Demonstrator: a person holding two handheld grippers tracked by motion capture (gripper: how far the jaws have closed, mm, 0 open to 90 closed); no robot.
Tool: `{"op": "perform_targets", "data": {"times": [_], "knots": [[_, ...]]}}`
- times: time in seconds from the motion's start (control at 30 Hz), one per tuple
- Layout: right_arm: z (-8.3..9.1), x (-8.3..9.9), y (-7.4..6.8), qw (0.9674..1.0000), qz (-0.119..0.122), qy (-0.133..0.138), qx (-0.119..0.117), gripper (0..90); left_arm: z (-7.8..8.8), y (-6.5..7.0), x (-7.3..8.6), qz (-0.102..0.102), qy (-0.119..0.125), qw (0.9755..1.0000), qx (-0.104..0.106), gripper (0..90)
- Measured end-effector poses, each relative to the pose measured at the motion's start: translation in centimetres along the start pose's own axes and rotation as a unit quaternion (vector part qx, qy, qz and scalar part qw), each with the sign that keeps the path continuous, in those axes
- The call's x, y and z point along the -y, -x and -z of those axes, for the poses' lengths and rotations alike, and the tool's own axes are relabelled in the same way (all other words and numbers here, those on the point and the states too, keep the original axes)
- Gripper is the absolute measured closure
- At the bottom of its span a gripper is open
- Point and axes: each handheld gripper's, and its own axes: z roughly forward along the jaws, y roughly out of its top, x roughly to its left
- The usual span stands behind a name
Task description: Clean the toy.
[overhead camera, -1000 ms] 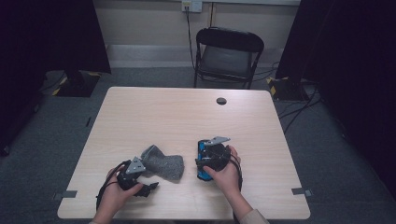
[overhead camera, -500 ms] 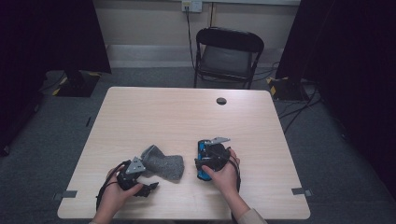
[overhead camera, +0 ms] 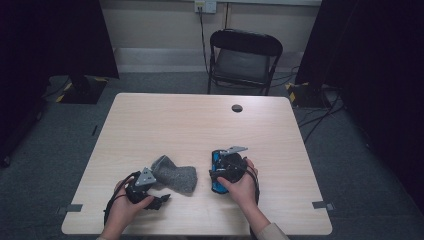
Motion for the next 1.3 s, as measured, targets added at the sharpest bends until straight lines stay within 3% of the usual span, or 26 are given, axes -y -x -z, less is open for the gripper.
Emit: {"op": "perform_targets", "data": {"times": [0.1, 0.2, 0.53, 0.77, 0.93, 1.1, 1.3], "knots": [[-0.2, 0.1, 0.0, 1.0, -0.009, 0.0, 0.003, 3.8, 0.0, 0.0, 0.0, 0.0, 0.0, 1.0, 0.0, 15.4], [-0.6, 0.3, 0.4, 0.9991, -0.039, -0.01, -0.014, 4.2, 0.0, 0.0, 0.0, 0.0, 0.001, 1.0, 0.0, 15.3], [-0.8, -0.2, 0.3, 0.9996, -0.021, -0.017, -0.008, 6.6, -0.1, 0.0, 0.0, -0.002, 0.002, 1.0, 0.001, 15.2], [-0.9, -0.7, 0.6, 0.9992, -0.007, -0.029, -0.025, 10.3, -0.2, 0.0, -0.1, -0.003, 0.003, 1.0, 0.003, 15.1], [-1.1, -0.9, 0.7, 0.999, -0.014, -0.015, -0.04, 16.7, -0.3, 0.0, -0.1, -0.003, 0.004, 1.0, 0.004, 15.1], [-1.2, -0.9, 0.5, 0.9993, -0.018, -0.012, -0.032, 17.4, -0.3, -0.1, -0.1, -0.004, 0.004, 1.0, 0.005, 15.1], [-1.4, -0.6, -0.2, 0.9996, -0.026, 0.0, -0.007, 17.4, -0.3, -0.1, -0.2, -0.004, 0.003, 1.0, 0.005, 15.1]]}}
